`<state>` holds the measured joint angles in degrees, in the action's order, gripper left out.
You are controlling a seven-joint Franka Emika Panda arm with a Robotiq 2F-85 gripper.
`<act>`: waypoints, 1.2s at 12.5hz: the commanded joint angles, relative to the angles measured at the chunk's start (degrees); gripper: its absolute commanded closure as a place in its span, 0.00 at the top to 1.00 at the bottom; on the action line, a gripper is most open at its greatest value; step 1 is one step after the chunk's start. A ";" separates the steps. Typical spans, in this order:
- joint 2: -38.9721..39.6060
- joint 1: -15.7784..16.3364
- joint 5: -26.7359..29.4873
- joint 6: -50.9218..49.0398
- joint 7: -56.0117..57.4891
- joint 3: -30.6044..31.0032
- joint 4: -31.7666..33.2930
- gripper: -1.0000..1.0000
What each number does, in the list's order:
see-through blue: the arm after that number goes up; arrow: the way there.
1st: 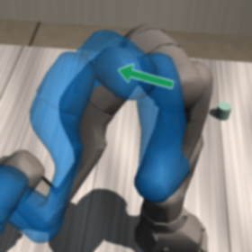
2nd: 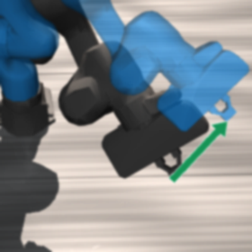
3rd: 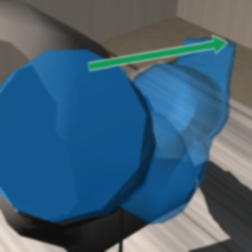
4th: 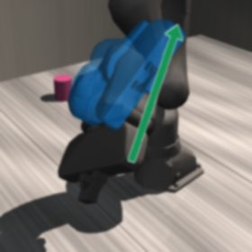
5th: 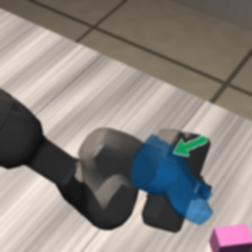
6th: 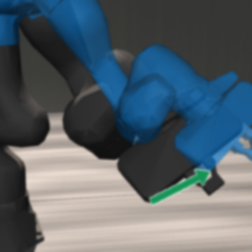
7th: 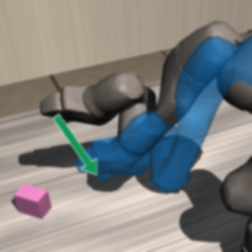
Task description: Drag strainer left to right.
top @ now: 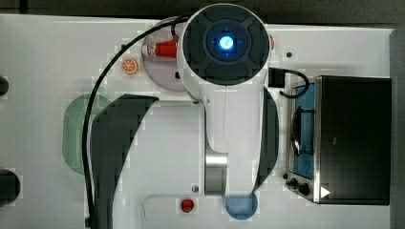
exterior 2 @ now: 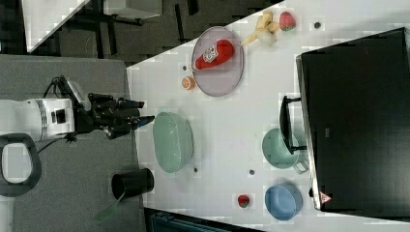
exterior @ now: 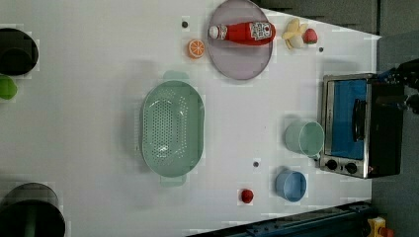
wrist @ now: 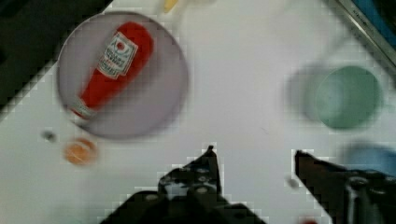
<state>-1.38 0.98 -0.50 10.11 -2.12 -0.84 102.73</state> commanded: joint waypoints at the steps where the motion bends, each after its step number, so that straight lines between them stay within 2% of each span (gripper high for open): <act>1: -22.72 -1.69 -0.94 -13.22 -3.90 -2.58 8.31 0.79; 3: -22.72 -1.62 -0.89 -13.23 -3.90 -2.46 8.36 1.00; 5: -22.16 -0.98 0.70 -11.81 -3.90 -1.06 8.52 1.00; 8: -18.36 0.81 3.54 -7.38 -6.56 5.57 8.79 1.00; 10: -14.20 1.07 3.53 -5.75 -15.78 11.80 8.81 1.00; 15: -1.29 1.43 3.47 3.18 -48.37 26.35 9.00 1.00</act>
<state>1.13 2.24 2.61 14.03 -37.91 23.53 110.95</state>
